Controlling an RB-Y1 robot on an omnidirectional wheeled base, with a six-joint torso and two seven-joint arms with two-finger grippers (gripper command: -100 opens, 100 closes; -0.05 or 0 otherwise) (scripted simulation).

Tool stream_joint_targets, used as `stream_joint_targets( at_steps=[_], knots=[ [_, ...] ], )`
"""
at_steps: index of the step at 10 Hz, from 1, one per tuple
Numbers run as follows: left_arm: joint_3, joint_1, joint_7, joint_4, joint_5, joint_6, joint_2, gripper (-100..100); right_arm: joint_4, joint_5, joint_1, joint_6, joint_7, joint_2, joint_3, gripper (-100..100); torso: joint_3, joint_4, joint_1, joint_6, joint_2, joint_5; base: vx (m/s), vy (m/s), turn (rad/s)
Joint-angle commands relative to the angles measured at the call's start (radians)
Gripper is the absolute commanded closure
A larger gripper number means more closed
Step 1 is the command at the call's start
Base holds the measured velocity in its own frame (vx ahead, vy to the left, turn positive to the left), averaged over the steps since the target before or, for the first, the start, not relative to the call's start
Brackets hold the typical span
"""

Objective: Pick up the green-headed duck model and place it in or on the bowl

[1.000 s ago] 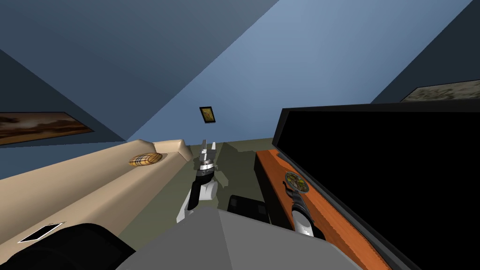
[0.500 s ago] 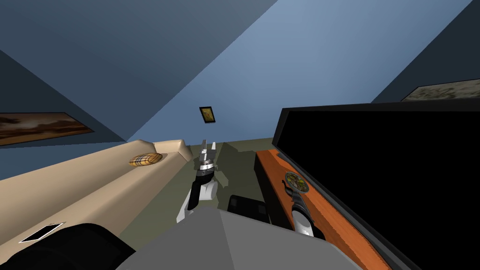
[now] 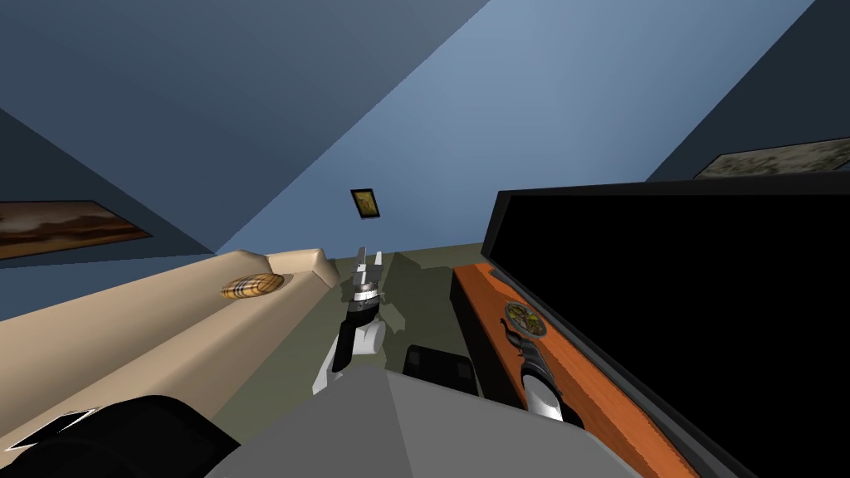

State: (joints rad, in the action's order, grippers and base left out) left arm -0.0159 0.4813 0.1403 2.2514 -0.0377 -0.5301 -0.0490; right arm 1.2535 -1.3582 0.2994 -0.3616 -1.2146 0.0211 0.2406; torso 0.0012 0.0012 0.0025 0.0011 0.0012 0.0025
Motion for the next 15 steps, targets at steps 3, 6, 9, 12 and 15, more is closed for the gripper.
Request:
stream_joint_targets(
  at_steps=[3, 6, 9, 12, 15],
  knots=[
    [0.000, 0.000, 0.000, 0.000, 0.000, 0.000, 0.000, 0, -0.001, 0.005, 0.000, 0.014, -0.010, -0.087, 0.002, 100, 0.000, 0.000, 0.000, 0.000, 0.000, 0.000, 0.000, 0.028, -0.023],
    [0.000, 0.000, 0.000, 0.000, 0.000, 0.000, 0.000, 0, 0.019, 0.001, 0.005, 0.049, 0.001, -0.151, 0.016, 100, 0.000, 0.000, 0.004, 0.000, 0.000, 0.002, 0.006, 0.078, -0.047],
    [0.000, 0.000, 0.000, 0.000, 0.000, 0.000, 0.000, 0, 0.056, -0.006, 0.013, 0.108, 0.018, -0.195, 0.038, 100, 0.002, 0.001, 0.009, 0.000, 0.003, 0.003, -0.027, 0.142, -0.087],
    [0.000, 0.000, 0.000, 0.000, 0.000, 0.000, 0.000, 0, 0.086, -0.010, 0.019, 0.158, 0.033, -0.204, 0.056, 100, 0.001, 0.001, 0.011, -0.001, 0.001, 0.003, -0.006, 0.146, -0.061],
    [0.000, 0.000, 0.000, 0.000, 0.000, 0.000, 0.000, 0, 0.123, -0.017, 0.022, 0.225, 0.059, -0.204, 0.081, 100, 0.002, 0.001, 0.011, -0.001, 0.002, 0.003, -0.009, 0.146, -0.084]
  ],
)
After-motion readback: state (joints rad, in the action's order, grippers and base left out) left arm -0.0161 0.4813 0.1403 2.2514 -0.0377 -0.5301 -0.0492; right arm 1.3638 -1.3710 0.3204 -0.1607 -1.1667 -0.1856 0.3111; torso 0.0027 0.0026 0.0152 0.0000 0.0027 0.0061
